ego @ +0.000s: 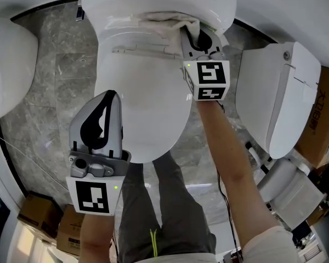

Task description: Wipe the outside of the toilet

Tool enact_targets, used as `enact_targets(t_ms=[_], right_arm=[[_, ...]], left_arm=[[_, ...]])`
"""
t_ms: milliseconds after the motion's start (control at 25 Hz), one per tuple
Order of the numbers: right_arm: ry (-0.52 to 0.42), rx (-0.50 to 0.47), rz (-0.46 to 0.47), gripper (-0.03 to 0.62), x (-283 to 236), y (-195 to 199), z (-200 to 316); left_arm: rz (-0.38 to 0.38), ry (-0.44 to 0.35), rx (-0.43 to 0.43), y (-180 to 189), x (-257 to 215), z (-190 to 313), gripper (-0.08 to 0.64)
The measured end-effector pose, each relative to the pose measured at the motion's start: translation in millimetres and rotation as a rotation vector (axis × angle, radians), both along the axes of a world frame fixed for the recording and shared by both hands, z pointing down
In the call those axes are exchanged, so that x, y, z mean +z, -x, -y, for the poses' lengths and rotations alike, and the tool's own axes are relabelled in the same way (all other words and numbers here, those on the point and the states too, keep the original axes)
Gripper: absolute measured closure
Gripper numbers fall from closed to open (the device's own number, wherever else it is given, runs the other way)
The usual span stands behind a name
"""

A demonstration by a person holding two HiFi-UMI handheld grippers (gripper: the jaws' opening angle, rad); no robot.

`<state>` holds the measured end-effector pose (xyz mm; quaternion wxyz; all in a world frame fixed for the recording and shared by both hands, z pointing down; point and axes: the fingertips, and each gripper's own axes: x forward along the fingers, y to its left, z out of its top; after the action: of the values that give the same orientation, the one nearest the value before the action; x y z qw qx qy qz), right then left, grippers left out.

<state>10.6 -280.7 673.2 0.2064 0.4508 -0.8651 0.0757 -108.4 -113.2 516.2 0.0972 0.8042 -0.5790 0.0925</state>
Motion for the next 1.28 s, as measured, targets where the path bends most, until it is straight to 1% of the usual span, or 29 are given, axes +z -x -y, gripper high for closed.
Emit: enact_targets(t_ms=[360,760,1000,1280], right_arm=[[0.001,0.063,-0.004,0.522,1.2,-50.7,-10.0],[0.012,0.112,-0.010,0.522,3.4,-86.6,-18.9],[0.007,0.127,-0.026,0.522,3.0,-101.5,-21.5],[0.005,0.180,-0.040,0.522,-1.2,-125.3,-22.8]], left_arm=[[0.004,-0.003,0.060,-36.8,-1.3,-3.6,0.543],[-0.004,0.005,0.114,-62.4,2.2,-6.1,0.543],[-0.021,0.013,0.142,-71.1,3.9,-6.2,0.543],[-0.030,0.008,0.163,-73.4,1.8,-1.6,0.543]])
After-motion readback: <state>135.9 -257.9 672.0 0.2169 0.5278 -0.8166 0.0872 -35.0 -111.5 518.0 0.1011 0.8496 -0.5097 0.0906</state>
